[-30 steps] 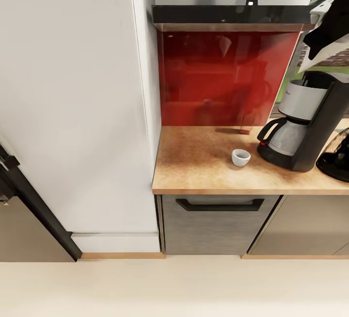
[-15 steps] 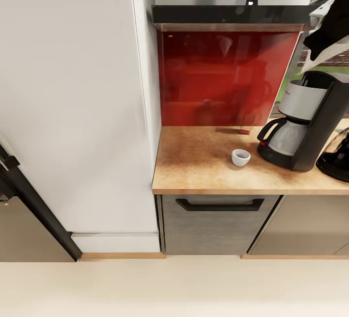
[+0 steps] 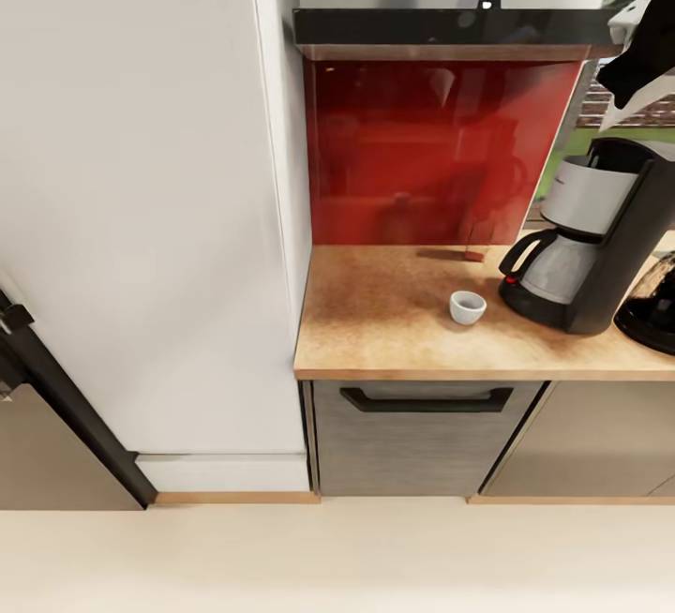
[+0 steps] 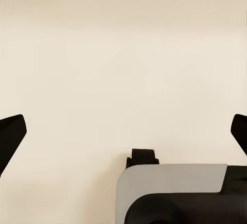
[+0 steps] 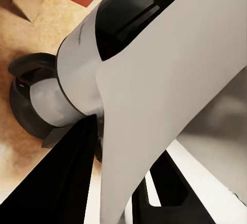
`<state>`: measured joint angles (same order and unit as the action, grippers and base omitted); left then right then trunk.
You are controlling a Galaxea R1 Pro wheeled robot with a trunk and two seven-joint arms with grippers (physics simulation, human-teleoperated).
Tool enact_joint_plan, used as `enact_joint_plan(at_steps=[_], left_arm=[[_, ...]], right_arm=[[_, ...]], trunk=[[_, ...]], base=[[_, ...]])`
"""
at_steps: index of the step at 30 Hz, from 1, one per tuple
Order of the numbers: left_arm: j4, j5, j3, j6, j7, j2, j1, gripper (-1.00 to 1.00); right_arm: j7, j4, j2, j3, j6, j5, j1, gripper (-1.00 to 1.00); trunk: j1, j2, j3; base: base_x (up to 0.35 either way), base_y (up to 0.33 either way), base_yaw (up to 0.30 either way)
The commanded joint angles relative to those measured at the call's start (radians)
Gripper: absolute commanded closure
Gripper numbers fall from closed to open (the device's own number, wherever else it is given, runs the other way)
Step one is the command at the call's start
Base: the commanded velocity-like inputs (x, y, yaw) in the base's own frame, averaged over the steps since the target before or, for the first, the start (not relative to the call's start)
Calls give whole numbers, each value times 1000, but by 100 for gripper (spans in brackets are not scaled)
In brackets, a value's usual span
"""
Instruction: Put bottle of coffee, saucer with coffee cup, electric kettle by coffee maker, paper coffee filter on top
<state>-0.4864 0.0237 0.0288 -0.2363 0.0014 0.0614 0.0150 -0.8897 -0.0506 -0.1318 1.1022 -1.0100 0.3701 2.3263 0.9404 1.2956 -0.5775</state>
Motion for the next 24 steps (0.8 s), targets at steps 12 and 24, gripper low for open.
enact_joint_plan(at_steps=[12,24], left_arm=[[-1,2,0,-1,0,0,0,-100],[-1,2,0,-1,0,0,0,-100]], right_arm=[[-6,0,-1,-1,-1,7,-28,100],[-5,0,-2,-2,-1,7,-49,100]], trunk=[[0,0,-1],[0,0,-1]], base=[[77,0,0],[66,0,0]])
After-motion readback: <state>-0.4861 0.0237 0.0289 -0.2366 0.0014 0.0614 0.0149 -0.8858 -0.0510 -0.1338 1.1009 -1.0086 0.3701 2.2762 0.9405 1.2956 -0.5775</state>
